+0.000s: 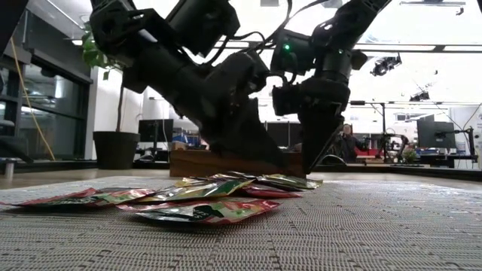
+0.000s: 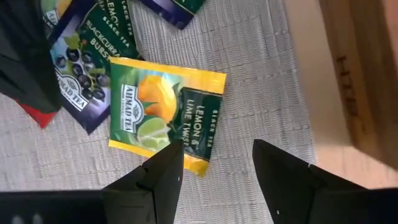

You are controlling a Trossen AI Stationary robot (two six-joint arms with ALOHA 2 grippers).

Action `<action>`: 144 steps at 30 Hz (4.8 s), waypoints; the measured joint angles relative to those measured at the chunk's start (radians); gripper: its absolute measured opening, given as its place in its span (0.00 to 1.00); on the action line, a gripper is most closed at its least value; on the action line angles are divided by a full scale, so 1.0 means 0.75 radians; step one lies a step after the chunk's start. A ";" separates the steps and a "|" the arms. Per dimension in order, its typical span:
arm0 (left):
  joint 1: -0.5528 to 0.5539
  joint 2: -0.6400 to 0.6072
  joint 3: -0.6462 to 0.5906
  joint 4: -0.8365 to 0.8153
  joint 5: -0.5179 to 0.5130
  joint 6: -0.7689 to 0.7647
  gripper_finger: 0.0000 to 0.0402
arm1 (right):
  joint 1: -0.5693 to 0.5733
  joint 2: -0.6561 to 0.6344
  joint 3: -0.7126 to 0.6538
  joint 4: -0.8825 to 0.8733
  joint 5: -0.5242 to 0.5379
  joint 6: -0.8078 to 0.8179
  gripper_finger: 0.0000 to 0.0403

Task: Pick & Place Tea
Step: Put the yellow tea bag into the middle section of the wooden organizer

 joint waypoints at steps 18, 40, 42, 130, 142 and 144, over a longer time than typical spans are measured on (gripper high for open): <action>0.000 0.000 0.000 -0.071 -0.123 0.050 0.00 | 0.175 -0.003 0.001 0.071 0.327 0.175 0.47; 0.000 -0.001 -0.001 -0.103 -0.131 0.091 0.00 | 0.198 0.021 0.001 0.080 0.398 0.316 0.47; 0.000 -0.001 -0.001 -0.104 -0.131 0.098 0.00 | 0.198 0.022 0.001 0.080 0.401 0.317 0.47; 0.098 -0.032 0.001 0.120 -0.126 0.065 0.00 | 0.202 -0.381 -0.406 0.291 0.393 0.518 0.00; 0.228 -0.032 0.003 0.121 -0.094 0.075 0.00 | 0.256 -0.382 -0.435 0.293 0.446 0.561 0.00; 0.226 -0.009 0.008 0.132 -0.090 0.074 0.00 | 0.254 -0.382 -0.435 0.293 0.451 0.560 0.00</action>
